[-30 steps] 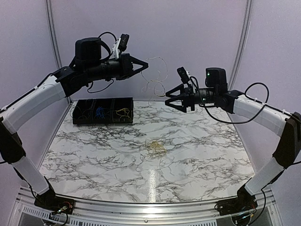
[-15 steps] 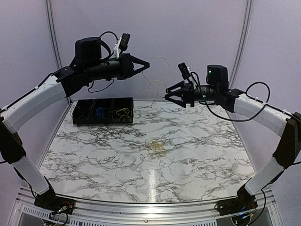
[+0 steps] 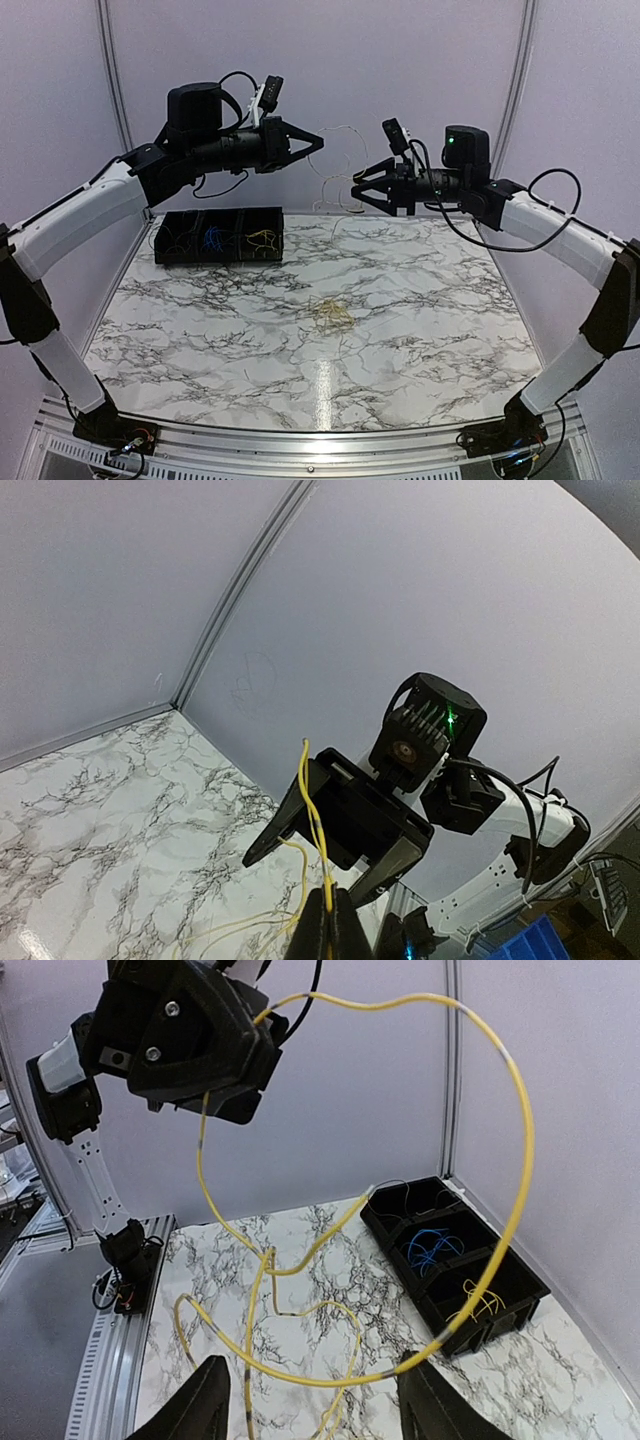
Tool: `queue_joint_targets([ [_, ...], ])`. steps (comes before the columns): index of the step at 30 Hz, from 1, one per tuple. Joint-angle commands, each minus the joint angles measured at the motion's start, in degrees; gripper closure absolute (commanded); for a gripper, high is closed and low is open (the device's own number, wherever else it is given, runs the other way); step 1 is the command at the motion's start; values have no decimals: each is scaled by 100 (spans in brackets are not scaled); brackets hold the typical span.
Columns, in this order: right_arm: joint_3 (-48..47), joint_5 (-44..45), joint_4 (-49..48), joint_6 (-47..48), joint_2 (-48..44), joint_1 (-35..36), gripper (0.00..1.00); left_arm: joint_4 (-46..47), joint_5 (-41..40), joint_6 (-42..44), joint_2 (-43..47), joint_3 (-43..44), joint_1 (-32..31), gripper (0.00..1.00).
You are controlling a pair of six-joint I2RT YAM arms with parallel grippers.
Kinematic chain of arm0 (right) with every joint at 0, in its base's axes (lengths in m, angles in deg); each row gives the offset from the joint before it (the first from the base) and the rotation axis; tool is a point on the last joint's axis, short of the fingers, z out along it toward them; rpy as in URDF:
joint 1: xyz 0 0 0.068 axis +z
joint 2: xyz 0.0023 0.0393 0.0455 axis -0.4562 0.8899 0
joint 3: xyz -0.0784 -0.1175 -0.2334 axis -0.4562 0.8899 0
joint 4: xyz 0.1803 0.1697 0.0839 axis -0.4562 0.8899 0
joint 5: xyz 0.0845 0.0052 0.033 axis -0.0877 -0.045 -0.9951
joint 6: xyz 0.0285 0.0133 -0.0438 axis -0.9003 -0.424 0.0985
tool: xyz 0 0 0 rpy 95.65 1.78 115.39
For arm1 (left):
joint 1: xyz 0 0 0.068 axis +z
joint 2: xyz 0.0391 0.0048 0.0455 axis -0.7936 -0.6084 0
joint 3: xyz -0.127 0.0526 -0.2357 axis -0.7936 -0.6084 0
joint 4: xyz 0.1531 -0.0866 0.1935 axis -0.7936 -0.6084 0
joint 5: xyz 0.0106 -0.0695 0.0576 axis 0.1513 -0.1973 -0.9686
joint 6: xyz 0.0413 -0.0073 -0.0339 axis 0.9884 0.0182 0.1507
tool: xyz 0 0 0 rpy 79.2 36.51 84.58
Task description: Untangle the cables
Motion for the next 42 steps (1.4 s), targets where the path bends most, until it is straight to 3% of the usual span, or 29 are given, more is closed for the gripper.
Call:
queue_joint_targets([
  [1, -172, 250, 68, 57, 115, 38, 45, 272, 131, -64, -51, -8, 8, 100],
  [4, -118, 303, 77, 113, 140, 65, 57, 272, 138, -55, -38, -7, 7, 100],
  [9, -8, 740, -283, -300, 109, 17, 100, 272, 123, -63, -1, -10, 20, 100],
  [16, 442, 1257, -584, -1201, 228, -730, 100, 272, -94, 74, 319, 193, 139, 100],
  [28, 1402, 1569, -908, -2125, 527, -1953, 100, -62, -1462, 1129, 1185, 577, 467, 100],
  [34, 1576, 1517, -937, -2093, 510, -2052, 100, -157, -1913, 1393, 1479, 398, 636, 100],
  [42, 1353, 1183, -968, -1881, 490, -1884, 100, -164, -2073, 1110, 1236, 335, 794, 100],
])
